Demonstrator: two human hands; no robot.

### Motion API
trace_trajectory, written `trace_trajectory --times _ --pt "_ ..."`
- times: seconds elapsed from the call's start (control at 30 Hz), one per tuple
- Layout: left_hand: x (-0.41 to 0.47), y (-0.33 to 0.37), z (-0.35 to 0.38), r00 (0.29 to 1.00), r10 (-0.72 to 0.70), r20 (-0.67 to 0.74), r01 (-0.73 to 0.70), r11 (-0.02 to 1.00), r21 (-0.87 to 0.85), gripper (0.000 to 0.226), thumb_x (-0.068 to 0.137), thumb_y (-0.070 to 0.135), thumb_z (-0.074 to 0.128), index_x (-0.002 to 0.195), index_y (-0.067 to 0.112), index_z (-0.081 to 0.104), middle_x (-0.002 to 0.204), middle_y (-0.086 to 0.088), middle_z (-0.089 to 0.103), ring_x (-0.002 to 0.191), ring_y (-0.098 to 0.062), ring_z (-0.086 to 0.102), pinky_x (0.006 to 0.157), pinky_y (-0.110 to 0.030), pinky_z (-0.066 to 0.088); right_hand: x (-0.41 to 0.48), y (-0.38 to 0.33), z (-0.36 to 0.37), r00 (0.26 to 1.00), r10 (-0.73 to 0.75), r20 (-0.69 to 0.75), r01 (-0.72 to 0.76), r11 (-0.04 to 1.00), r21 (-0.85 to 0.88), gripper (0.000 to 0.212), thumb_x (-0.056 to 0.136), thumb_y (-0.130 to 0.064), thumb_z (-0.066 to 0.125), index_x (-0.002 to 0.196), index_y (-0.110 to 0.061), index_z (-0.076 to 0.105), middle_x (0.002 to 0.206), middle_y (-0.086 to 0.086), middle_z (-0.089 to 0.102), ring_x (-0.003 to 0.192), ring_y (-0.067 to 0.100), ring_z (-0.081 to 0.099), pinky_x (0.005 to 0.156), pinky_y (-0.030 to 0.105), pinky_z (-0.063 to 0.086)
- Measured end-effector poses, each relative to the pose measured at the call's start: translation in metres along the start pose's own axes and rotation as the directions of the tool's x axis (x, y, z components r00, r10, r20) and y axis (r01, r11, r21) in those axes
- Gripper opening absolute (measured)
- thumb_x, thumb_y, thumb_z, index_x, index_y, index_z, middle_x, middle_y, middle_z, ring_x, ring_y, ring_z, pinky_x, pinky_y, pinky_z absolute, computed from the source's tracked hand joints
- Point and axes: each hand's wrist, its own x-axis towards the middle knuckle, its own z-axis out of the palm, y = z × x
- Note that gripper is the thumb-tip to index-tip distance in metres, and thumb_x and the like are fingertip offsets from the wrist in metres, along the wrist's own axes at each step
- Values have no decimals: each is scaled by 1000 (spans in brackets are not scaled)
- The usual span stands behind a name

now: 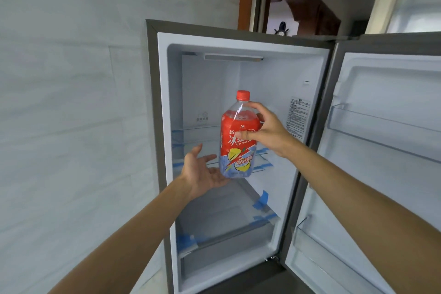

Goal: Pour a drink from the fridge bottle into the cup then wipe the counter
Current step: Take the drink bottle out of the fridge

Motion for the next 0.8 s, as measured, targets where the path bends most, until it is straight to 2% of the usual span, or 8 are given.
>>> trace_trajectory --times 0.1,0.2,0.27,0.4,0.5,0.63,0.8 --pt "-4 -6 5 999 -8 36 8 1000 -5 73 98 62 35 150 10 34 148 -28 42 122 -46 55 83 -59 51 -14 -7 -7 1000 9 -29 -9 1000 -18 77 68 -10 88 130 -35 49 116 -7 61 104 11 62 74 31 59" --pt "-8 -15 10 997 -21 70 21 1000 -6 74 98 62 35 150 9 34 146 -28 45 121 -47 57 86 -60 50 -29 -11 -16 997 18 -69 -20 999 -28 75 69 -11 88 129 -33 49 118 -4 61 104 13 63 76 34 61" --pt "-12 -24 14 994 -41 97 44 999 -27 74 99 61 35 150 8 33 145 -28 46 118 -47 57 85 -61 49 -42 -14 -22 995 29 -94 -33 998 -44 73 71 -14 88 130 -34 49 116 -8 61 103 12 63 78 35 61" --pt "-23 -44 19 987 -61 145 66 997 -27 75 98 61 37 150 8 33 140 -30 51 119 -50 58 98 -63 45 -70 -17 -37 989 41 -141 -50 997 -59 72 70 -16 89 128 -36 50 120 -4 62 107 16 64 85 45 60" --pt "-36 -62 26 983 -59 172 61 998 -2 73 98 60 36 147 7 37 139 -30 52 117 -49 59 99 -62 45 -93 -22 -46 986 52 -161 -65 995 -76 74 69 -18 90 128 -37 51 127 0 61 112 21 63 88 51 59" --pt "-58 -86 37 977 -71 203 68 997 20 75 97 62 35 146 5 39 141 -31 51 120 -50 58 100 -62 45 -132 -33 -58 982 47 -182 -62 995 -75 72 69 -19 90 127 -40 52 127 -2 62 112 19 64 87 49 59" --pt "-97 -116 49 972 -78 223 71 997 38 76 96 62 36 149 7 35 143 -32 49 121 -51 56 97 -61 47 -185 -55 -71 980 44 -194 -59 996 -69 76 69 -20 89 134 -30 52 121 -4 65 105 17 66 82 40 61"
